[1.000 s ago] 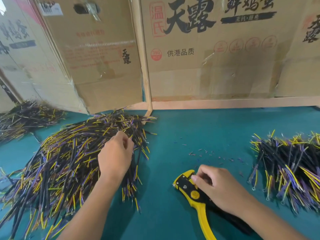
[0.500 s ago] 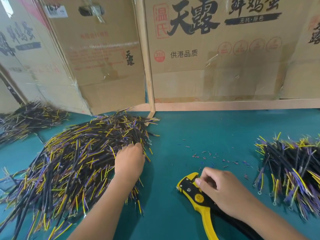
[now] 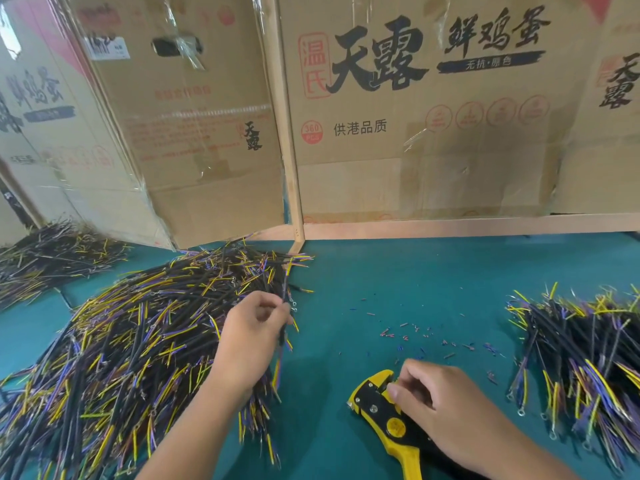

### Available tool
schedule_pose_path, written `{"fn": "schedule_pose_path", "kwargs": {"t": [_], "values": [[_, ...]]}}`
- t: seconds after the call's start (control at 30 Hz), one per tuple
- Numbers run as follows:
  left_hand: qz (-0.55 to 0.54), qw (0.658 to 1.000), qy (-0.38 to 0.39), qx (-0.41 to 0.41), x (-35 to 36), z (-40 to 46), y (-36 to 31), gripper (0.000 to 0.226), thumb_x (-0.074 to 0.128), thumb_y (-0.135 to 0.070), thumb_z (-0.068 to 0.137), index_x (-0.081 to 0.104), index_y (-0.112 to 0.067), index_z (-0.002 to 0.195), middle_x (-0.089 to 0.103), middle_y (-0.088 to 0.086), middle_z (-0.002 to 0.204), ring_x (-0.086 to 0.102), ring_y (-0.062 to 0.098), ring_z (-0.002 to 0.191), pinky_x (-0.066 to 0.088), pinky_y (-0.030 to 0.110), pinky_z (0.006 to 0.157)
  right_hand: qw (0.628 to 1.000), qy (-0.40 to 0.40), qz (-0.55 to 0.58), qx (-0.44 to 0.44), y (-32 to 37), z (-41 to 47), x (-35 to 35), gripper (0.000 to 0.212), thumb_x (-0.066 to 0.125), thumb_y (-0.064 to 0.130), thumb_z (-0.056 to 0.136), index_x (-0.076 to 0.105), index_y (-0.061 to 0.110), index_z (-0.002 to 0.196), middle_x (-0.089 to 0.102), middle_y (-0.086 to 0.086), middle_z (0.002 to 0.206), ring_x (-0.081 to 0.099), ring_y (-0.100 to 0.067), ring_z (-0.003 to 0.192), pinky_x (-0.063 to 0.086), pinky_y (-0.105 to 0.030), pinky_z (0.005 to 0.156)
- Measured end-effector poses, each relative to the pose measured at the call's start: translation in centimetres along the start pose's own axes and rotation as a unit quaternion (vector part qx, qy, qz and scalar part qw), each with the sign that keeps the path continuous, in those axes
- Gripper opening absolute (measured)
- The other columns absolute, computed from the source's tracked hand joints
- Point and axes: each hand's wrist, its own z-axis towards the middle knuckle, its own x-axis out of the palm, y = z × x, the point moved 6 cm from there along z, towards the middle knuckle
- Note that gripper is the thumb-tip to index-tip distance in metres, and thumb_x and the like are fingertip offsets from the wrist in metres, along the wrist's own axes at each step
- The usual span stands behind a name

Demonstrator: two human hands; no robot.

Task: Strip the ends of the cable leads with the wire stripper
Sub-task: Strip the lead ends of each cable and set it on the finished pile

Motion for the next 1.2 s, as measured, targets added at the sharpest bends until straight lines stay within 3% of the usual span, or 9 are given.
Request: {"fn": "schedule_pose_path", "kwargs": {"t": [0.1,0.27,0.43,0.53,0.67,0.73,0.83,0.97,1.2], "values": [[-0.169,0.982,0.079,-0.025,2.4,-1.2,-0.9,0.009,0.062,-0.003,0.095,0.057,-0.006,0.101,0.067,0.008,0.075,0.058,0.019,0.052,0.047,0.023,0.049,1.0,-0.003,0.006,-0.001,0.2,0.2,-0.1,0.031,0.058,0.047,0.095,0.054,0.025,0.074,0.055,0.016,0.066,0.047,-0.005,0.063,0.034,-0.024,0.056],[-0.233,0.958,0.165,-0.022,5.3,-3.0,-2.1,0.035,0.071,-0.015,0.081,0.053,-0.003,0.109,0.065,0.011,0.078,0.06,0.024,0.053,0.049,0.026,0.051,0.996,-0.074,0.039,-0.028,0.9,0.0,-1.2,0.029,0.063,0.036,0.094,0.052,0.023,0.071,0.051,0.013,0.064,0.045,-0.009,0.06,0.032,-0.022,0.056],[-0.265,0.935,0.236,-0.011,6.8,-4.6,-3.0,0.039,0.076,-0.013,0.08,0.055,-0.004,0.112,0.065,0.014,0.082,0.062,0.027,0.055,0.05,0.028,0.049,0.988,-0.123,0.064,-0.072,2.2,-0.7,-2.1,0.019,0.063,0.031,0.093,0.059,0.025,0.076,0.055,0.012,0.067,0.05,-0.007,0.06,0.033,-0.014,0.055],[-0.284,0.926,0.247,-0.014,7.4,-5.3,-3.5,0.041,0.077,-0.01,0.078,0.056,-0.003,0.112,0.063,0.011,0.081,0.064,0.028,0.054,0.051,0.027,0.046,0.983,-0.137,0.066,-0.099,3.1,-1.1,-2.5,0.016,0.065,0.029,0.094,0.062,0.027,0.079,0.059,0.01,0.072,0.054,-0.008,0.064,0.036,-0.014,0.057],[-0.286,0.926,0.248,-0.011,8.0,-5.7,-3.5,0.041,0.078,-0.008,0.077,0.058,-0.002,0.113,0.061,0.004,0.081,0.059,0.019,0.053,0.05,0.026,0.045,0.981,-0.101,0.117,-0.114,4.2,-1.5,-2.1,0.026,0.059,0.053,0.083,0.063,0.028,0.08,0.061,0.011,0.072,0.054,-0.006,0.06,0.038,-0.017,0.056],[-0.282,0.926,0.249,-0.001,8.2,-5.9,-3.5,0.041,0.079,-0.009,0.077,0.059,-0.003,0.112,0.061,0.002,0.08,0.056,0.016,0.054,0.05,0.024,0.046,0.981,-0.084,0.13,-0.119,4.6,-1.5,-1.7,0.021,0.064,0.052,0.08,0.062,0.031,0.082,0.062,0.013,0.067,0.054,-0.004,0.059,0.04,-0.017,0.056],[-0.282,0.927,0.248,0.018,8.4,-6.1,-3.8,0.041,0.087,-0.021,0.072,0.065,-0.012,0.105,0.063,0.004,0.08,0.058,0.023,0.059,0.05,0.026,0.055,0.98,-0.094,0.132,-0.113,4.7,-1.5,-1.5,0.018,0.066,0.056,0.069,0.06,0.039,0.073,0.056,0.019,0.056,0.049,0.0,0.052,0.037,-0.011,0.053],[-0.254,0.938,0.232,0.037,8.4,-6.2,-3.9,0.065,0.094,-0.046,0.058,0.065,-0.009,0.103,0.066,0.002,0.076,0.058,0.017,0.068,0.048,0.023,0.067,0.982,-0.099,0.13,-0.093,4.5,-1.3,-1.5,0.013,0.065,0.055,0.064,0.06,0.043,0.064,0.055,0.018,0.052,0.049,0.0,0.05,0.038,-0.013,0.052],[-0.219,0.941,0.252,0.061,8.2,-6.3,-4.5,0.023,0.08,-0.03,0.072,0.073,-0.026,0.094,0.056,-0.002,0.069,0.057,0.014,0.058,0.05,0.027,0.059,0.97,-0.172,0.148,-0.085,4.3,-1.7,-2.9,0.015,0.065,0.044,0.081,0.064,0.03,0.075,0.055,0.011,0.054,0.046,-0.006,0.048,0.037,-0.022,0.051]]}}
